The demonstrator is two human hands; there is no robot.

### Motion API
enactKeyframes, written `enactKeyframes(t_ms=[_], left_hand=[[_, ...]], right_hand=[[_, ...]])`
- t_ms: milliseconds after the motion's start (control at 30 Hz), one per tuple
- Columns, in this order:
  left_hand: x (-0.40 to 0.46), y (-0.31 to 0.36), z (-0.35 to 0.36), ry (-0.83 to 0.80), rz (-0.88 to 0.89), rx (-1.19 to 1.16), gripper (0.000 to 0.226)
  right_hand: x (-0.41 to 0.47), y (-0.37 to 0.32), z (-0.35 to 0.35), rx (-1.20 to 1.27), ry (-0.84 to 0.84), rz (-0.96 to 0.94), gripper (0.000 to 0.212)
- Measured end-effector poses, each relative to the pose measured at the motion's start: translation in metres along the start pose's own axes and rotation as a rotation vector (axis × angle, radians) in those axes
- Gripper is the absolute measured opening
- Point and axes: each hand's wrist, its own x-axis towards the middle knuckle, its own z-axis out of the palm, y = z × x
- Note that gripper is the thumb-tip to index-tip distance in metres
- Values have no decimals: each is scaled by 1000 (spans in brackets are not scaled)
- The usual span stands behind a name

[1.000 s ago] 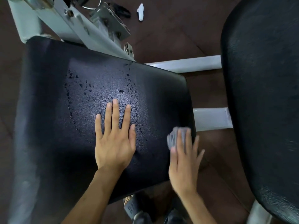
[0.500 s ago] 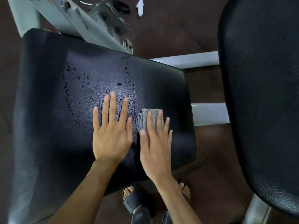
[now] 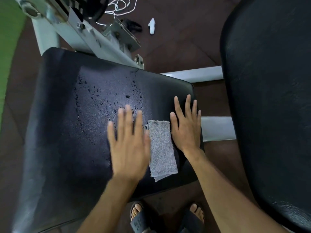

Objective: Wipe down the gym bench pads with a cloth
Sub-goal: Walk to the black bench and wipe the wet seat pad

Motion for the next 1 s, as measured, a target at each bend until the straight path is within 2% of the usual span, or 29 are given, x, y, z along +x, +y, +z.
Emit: enactKeyframes(t_ms=[100, 167, 233, 333, 467, 600, 733, 867, 1000], left_hand=[[-17, 51, 19, -45, 41, -9, 60], [-19, 64, 31, -78, -1, -7, 60], [-10, 59, 37, -90, -39, 15, 60], [14, 45, 36, -72, 6, 52, 63], [68, 19, 27, -125, 62, 168, 69], [95, -2, 9, -136, 42, 278, 61], [68, 16, 7, -157, 21, 127, 65], [85, 34, 23, -89, -36, 107, 69], [125, 20, 29, -70, 93, 113, 61]], right_hand=[[0, -1, -1, 24, -1, 4, 54], [0, -1, -1, 55, 11, 6, 53], [1, 0, 0, 81, 27, 13, 52], [0, 2, 1, 90, 32, 15, 51], [-1, 3, 1, 66, 25, 11, 52], [-1, 2, 2, 54, 22, 11, 52], [-2, 2, 2, 46, 16, 16, 52], [-2, 1, 1, 36, 8, 4, 55], [-1, 2, 2, 29, 6, -1, 55]])
